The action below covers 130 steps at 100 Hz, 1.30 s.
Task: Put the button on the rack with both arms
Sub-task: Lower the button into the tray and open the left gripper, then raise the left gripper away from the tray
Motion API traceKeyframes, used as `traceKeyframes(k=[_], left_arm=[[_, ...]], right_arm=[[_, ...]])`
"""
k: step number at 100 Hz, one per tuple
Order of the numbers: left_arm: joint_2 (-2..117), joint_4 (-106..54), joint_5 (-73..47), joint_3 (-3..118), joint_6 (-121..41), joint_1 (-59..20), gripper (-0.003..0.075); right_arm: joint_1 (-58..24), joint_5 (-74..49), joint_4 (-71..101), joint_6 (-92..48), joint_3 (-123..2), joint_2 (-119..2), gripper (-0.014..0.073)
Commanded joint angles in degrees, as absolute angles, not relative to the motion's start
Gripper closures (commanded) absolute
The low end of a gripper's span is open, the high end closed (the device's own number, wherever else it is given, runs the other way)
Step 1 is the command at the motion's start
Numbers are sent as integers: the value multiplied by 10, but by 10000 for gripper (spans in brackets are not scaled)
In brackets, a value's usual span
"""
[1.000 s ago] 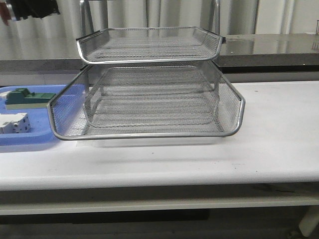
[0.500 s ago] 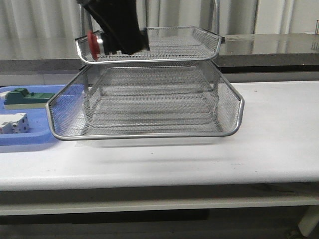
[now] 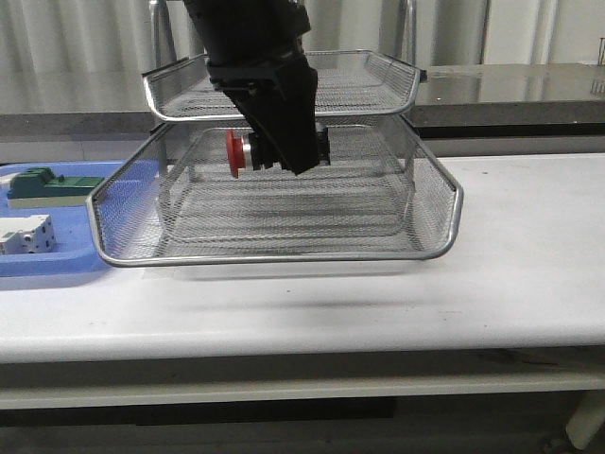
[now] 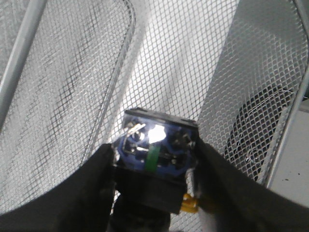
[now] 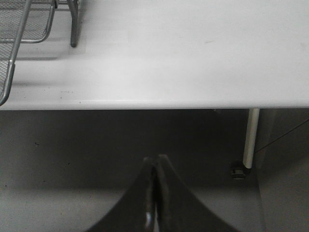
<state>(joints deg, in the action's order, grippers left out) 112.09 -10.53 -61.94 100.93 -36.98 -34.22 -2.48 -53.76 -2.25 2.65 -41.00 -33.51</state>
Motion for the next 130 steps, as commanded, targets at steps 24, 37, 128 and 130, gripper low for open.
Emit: traceKeyframes(k=[24, 37, 128, 130], left_arm=[[1091, -121, -595, 1024, -367, -346, 209], [1091, -121, -595, 1025, -367, -346, 209], [871, -147, -655, 964, -280, -185, 215], [861, -147, -644, 956, -276, -177, 215]], right_arm=[[-20, -505, -30, 25, -429, -335, 662], [-20, -505, -30, 25, -429, -335, 662], [-20, -505, -30, 25, -429, -335, 662], [-20, -505, -30, 25, -429, -335, 662]])
